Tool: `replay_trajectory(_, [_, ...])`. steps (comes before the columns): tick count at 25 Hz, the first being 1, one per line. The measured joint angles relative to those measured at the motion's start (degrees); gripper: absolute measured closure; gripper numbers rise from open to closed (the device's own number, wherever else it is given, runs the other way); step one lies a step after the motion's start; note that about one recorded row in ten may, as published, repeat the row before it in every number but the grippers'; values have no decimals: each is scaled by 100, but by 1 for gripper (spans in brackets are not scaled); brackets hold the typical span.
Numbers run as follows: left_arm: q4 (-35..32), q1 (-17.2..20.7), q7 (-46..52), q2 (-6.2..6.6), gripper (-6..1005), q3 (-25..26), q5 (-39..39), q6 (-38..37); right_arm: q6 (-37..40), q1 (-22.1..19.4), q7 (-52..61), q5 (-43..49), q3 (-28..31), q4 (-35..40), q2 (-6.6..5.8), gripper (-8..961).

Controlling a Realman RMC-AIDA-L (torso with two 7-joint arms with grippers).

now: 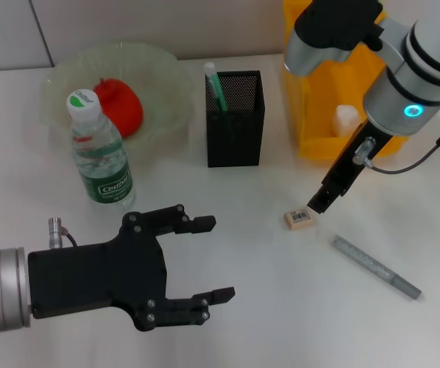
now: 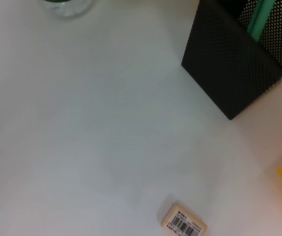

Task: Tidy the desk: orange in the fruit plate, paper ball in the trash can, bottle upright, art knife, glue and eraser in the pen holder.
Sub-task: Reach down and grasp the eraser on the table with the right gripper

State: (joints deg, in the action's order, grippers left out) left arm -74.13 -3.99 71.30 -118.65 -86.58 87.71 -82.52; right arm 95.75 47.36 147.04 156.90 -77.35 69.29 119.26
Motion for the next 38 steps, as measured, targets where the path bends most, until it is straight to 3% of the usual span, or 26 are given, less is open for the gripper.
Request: replay_trajectory(38, [155, 41, -225, 7, 213, -60, -158, -72, -997, 394, -56, -150, -386, -1478, 36, 258])
